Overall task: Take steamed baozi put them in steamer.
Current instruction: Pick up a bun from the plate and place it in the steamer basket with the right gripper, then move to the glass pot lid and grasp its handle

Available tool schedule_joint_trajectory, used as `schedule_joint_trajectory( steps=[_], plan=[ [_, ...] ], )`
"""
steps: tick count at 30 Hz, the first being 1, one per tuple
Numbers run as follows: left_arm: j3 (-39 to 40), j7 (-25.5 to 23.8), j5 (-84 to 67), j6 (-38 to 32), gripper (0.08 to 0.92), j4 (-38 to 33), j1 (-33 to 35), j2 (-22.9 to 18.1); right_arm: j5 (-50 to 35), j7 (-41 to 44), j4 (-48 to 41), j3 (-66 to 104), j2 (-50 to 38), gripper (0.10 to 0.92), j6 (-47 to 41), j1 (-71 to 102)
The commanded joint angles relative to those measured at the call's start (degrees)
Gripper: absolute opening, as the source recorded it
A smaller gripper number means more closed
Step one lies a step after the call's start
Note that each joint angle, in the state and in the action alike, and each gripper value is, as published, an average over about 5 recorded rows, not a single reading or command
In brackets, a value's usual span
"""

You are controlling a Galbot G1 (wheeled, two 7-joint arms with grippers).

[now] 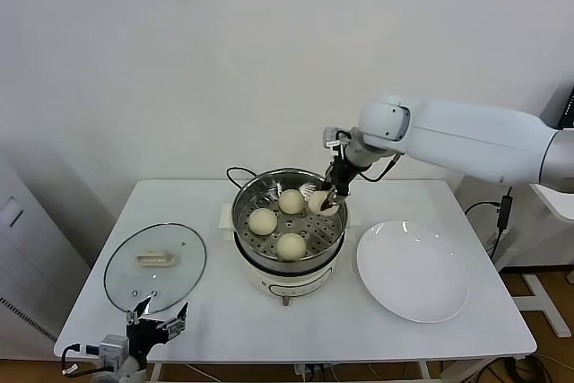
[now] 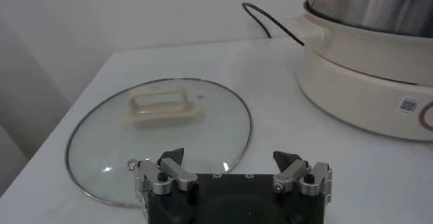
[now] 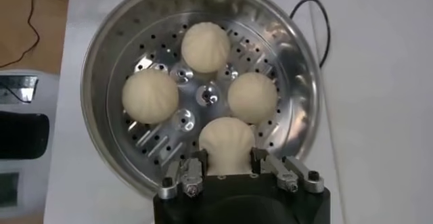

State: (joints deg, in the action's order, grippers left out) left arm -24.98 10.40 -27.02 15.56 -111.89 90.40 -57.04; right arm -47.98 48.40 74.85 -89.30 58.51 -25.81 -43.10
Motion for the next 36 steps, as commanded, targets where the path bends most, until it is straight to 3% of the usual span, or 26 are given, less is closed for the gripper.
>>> schedule_joint_trajectory(
  steps=[1, 10, 25, 30, 36],
  plan=[
    [-0.21, 0.03, -0.2, -0.03, 0.823, 0.08, -0.04, 0.03, 0.93, -2.98, 0.15, -0.32, 1.91, 0.416, -1.8, 4.43],
    [-0.25, 0.05, -0.19, -0.08, 0.823, 0.28, -0.07, -0.1, 3.89, -3.93, -0.67, 0.6, 1.75, 0.446, -1.84, 6.97],
    [-0.72, 0.12, -0.33, -0.27, 0.823, 0.25, 0.25, -0.04, -0.27, -2.44, -1.19, 5.69, -1.12, 0.808, -1.69, 5.54],
    [-1.11, 0.15, -0.59, -0.29, 0.823, -0.07, 0.36, -0.02, -4.35, -0.24, -1.07, 9.71, -7.48, 0.822, 0.22, 3.65],
    [-1.79, 0.33, -1.52, -0.13, 0.823, -0.6, -0.08, -0.4, -10.12, -8.07, 0.58, 23.41, -17.72, 0.823, 6.98, 12.88]
  ],
)
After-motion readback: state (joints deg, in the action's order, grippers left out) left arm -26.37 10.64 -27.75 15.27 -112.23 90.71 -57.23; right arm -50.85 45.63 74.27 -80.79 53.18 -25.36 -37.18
